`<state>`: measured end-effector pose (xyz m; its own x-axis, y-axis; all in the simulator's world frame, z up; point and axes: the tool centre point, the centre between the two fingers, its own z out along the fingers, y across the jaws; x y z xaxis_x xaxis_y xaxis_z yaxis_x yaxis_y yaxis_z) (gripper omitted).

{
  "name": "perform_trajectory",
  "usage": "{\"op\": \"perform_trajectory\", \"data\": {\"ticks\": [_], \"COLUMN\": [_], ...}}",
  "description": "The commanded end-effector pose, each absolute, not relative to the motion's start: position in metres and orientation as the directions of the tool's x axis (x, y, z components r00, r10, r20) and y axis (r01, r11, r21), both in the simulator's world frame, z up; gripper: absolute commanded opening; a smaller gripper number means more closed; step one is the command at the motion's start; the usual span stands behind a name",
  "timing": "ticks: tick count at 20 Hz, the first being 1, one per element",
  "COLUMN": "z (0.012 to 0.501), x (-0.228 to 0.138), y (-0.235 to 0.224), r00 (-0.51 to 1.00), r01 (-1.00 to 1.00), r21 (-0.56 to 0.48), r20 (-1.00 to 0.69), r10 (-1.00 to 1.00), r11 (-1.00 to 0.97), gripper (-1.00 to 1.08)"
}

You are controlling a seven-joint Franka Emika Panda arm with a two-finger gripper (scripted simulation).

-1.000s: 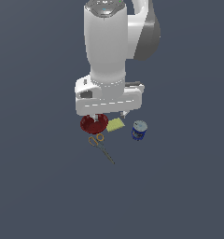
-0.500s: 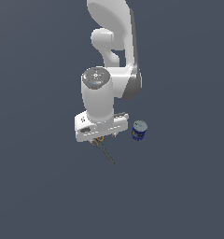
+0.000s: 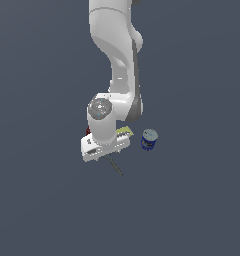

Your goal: Pick up a designated object from a clutter of objects.

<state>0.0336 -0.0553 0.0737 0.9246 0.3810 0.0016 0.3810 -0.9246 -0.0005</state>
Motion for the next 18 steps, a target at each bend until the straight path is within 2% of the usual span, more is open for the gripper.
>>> {"op": "perform_trajectory", "data": {"ticks": [1,10,18], "z": [0.064,0.054,0.018], "x": [0.032,0.030,0.029], "y": [-0.057,-0.058,-0.058], "r00": [0.919,0.918,0.917], "r01": [0.394,0.397,0.399], "r21": [0.000,-0.001,0.000], "r20": [0.001,-0.001,0.000], "r10": [0.394,0.397,0.399], "r11": [-0.919,-0.918,-0.917], "gripper": [1.00,1.00,1.00]}}
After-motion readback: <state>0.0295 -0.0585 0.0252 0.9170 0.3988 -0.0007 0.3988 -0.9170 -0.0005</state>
